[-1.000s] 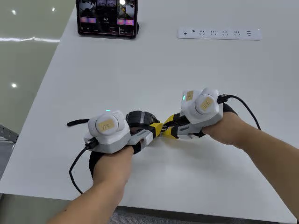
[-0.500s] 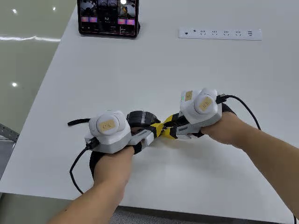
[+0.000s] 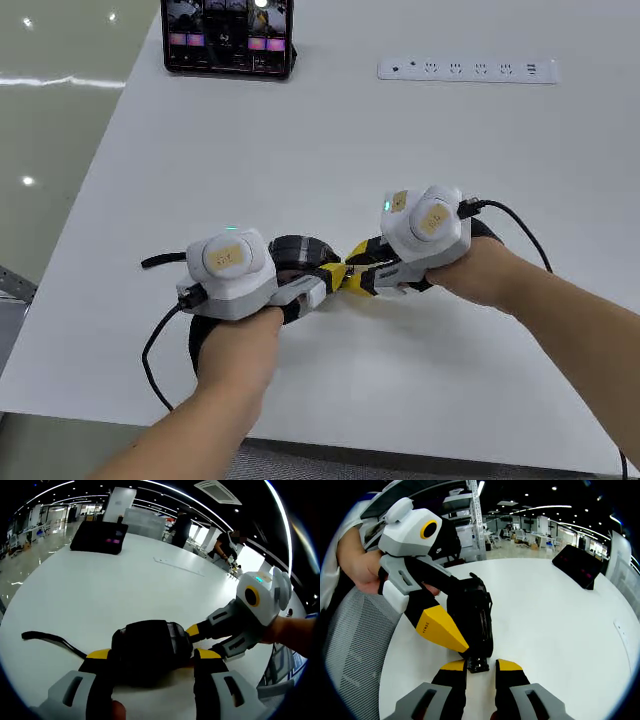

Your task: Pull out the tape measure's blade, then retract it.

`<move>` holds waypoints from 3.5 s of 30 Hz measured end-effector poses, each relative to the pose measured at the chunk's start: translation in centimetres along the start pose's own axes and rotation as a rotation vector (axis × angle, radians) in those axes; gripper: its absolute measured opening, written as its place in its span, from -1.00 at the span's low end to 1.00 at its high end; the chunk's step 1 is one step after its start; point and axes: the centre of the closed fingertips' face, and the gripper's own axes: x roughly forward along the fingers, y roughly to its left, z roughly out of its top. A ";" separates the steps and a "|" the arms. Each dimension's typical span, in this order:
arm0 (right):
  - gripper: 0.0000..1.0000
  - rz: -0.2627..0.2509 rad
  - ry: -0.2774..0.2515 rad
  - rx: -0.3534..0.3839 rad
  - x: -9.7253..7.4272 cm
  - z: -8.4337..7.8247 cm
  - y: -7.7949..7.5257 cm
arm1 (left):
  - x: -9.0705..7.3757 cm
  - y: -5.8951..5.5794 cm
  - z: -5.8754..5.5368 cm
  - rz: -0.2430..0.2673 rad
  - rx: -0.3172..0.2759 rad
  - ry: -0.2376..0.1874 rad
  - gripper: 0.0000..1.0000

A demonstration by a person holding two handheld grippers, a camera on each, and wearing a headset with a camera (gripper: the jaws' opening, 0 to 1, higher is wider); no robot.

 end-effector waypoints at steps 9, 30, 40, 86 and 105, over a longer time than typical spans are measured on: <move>-0.44 -0.015 0.015 0.054 -0.3 -0.3 0.0 | -0.2 -0.3 0.0 -0.028 0.023 0.001 0.29; -0.15 -0.051 -0.004 0.062 -2.4 -0.5 0.6 | -1.3 -1.2 0.6 -0.076 0.207 -0.039 0.50; 0.06 -0.078 -0.034 0.090 -3.7 -0.8 1.4 | -2.1 -1.2 -0.1 -0.084 0.333 -0.026 0.58; 0.50 -0.220 -0.117 0.201 -10.4 -3.6 3.9 | -7.2 -0.8 -1.3 -0.270 0.482 0.018 0.82; 0.71 -0.276 -0.107 0.226 -13.7 -6.2 5.0 | -9.3 -0.3 -1.3 -0.317 0.506 0.034 0.97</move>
